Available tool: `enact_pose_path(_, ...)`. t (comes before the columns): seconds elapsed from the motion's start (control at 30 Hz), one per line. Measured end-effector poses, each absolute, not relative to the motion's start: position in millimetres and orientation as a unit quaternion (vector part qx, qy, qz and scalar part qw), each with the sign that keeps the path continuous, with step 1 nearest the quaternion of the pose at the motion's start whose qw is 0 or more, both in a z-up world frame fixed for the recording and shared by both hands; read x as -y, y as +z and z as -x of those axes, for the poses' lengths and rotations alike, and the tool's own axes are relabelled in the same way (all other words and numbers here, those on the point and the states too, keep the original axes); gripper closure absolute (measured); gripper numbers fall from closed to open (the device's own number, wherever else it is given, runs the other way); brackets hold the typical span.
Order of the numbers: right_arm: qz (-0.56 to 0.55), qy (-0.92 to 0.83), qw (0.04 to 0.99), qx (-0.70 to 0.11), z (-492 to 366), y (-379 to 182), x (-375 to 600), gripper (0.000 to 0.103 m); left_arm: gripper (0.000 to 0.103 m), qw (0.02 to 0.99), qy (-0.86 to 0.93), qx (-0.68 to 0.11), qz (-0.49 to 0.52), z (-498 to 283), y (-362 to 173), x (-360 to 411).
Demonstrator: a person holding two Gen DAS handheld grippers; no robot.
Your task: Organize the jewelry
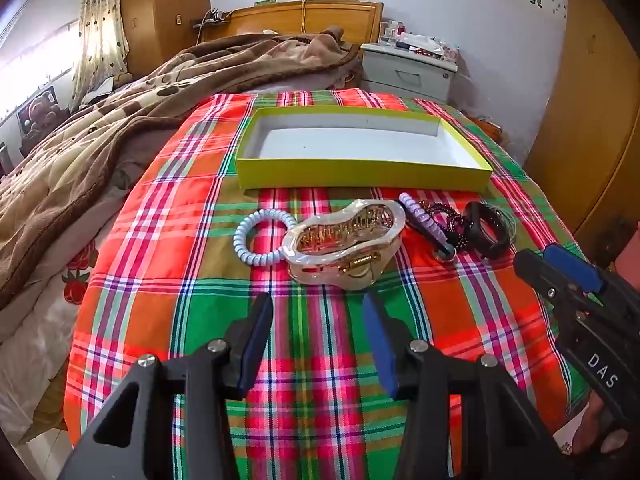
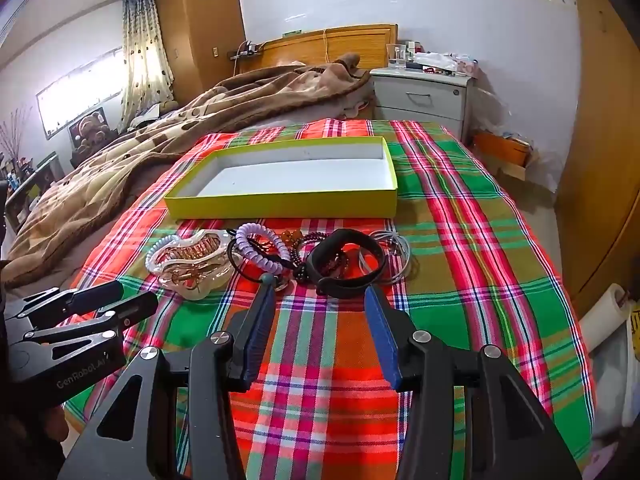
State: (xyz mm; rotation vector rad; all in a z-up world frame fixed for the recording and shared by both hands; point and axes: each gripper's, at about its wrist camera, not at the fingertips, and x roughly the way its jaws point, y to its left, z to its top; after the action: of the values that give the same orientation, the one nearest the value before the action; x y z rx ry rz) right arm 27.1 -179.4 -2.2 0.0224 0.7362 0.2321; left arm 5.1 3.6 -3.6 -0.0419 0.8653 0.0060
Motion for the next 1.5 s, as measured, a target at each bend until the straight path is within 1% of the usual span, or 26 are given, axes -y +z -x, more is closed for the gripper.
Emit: enact_pose_path(1.5, -0.009, 0.11, 0.927, -0.36, -26.8, -2.2, 178.4, 0.056, 0.054, 0.907, 0.002, -0.422, 0.023, -5.1, -3.0, -9.0)
